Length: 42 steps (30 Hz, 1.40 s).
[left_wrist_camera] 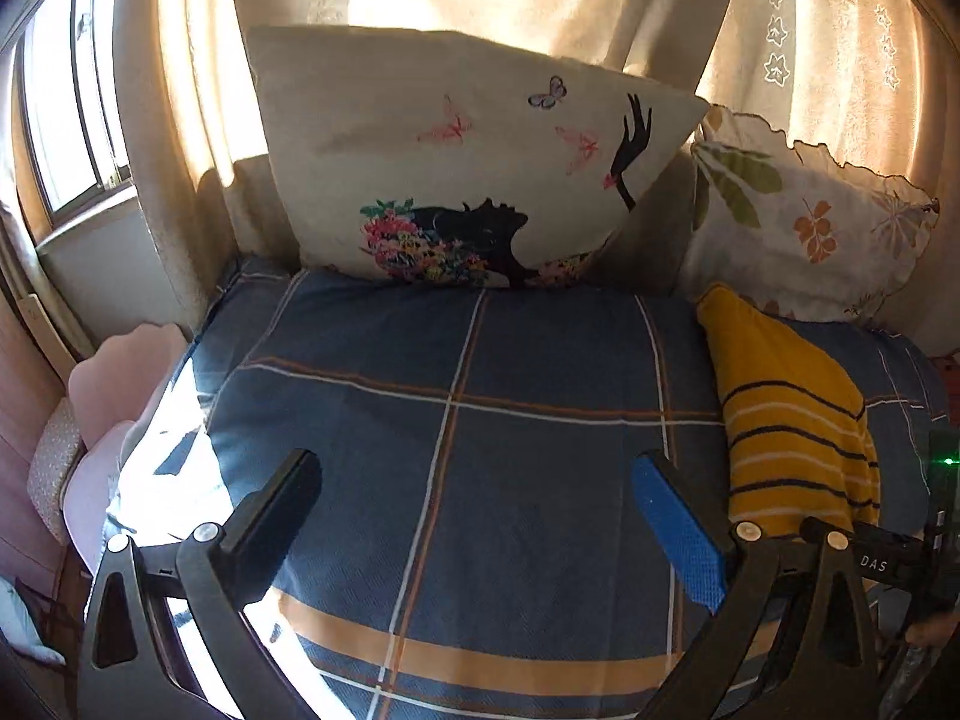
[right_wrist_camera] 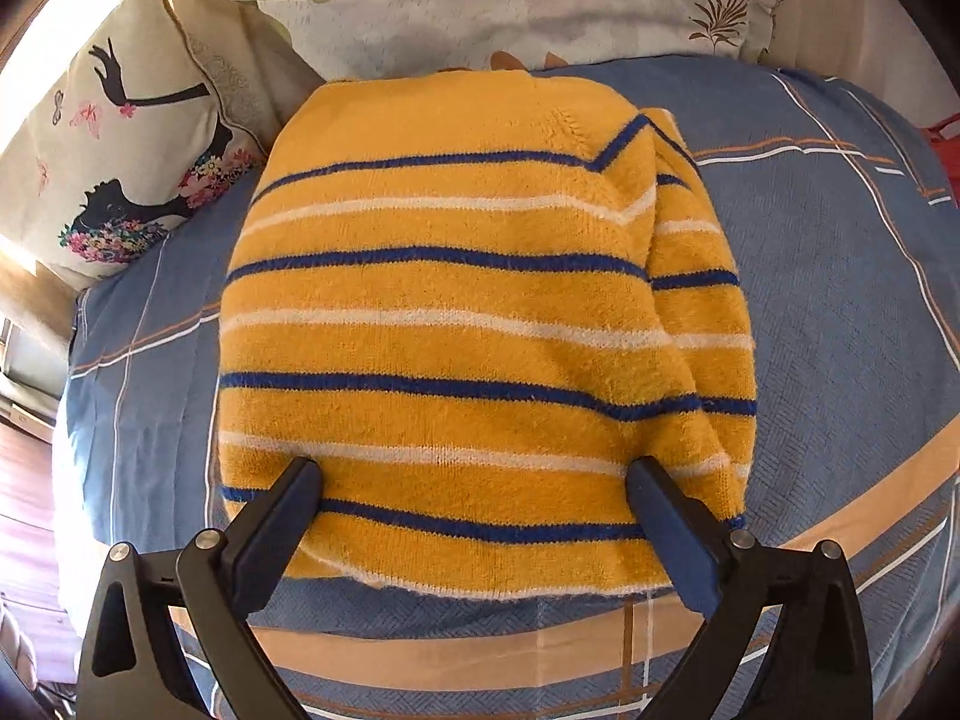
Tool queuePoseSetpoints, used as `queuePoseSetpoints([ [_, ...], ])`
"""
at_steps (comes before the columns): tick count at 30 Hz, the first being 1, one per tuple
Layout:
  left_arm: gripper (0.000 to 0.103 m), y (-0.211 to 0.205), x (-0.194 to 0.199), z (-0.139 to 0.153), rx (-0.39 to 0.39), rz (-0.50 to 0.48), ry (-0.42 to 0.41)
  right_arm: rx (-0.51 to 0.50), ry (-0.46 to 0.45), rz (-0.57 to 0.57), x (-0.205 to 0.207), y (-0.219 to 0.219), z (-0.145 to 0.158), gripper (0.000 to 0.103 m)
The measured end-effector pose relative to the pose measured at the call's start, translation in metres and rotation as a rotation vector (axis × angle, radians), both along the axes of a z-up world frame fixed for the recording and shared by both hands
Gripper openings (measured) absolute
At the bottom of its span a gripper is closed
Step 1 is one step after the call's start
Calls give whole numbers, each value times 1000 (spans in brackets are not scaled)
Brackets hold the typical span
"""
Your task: Fold small clothes
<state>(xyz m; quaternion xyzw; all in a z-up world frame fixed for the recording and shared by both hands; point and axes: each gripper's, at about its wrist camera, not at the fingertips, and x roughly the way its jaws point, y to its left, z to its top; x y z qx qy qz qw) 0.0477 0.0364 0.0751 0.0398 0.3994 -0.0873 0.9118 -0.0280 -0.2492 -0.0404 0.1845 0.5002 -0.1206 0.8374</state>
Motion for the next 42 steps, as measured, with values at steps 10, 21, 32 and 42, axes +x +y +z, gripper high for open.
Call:
queuePoseSetpoints([
  [10, 103, -45, -43, -1, 53, 25, 41, -32, -48, 68, -11, -10, 35, 99],
  [21, 103, -112, -84, 0, 42, 7, 42, -154, -80, 45, -67, -61, 62, 99],
  [32, 103, -138, -123, 43, -49, -5, -185, -268, -101, 57, -103, -68, 69, 99],
  [42, 103, -147, -139, 75, 63, 21, -314, -303, -202, 90, -109, -58, 95, 99],
])
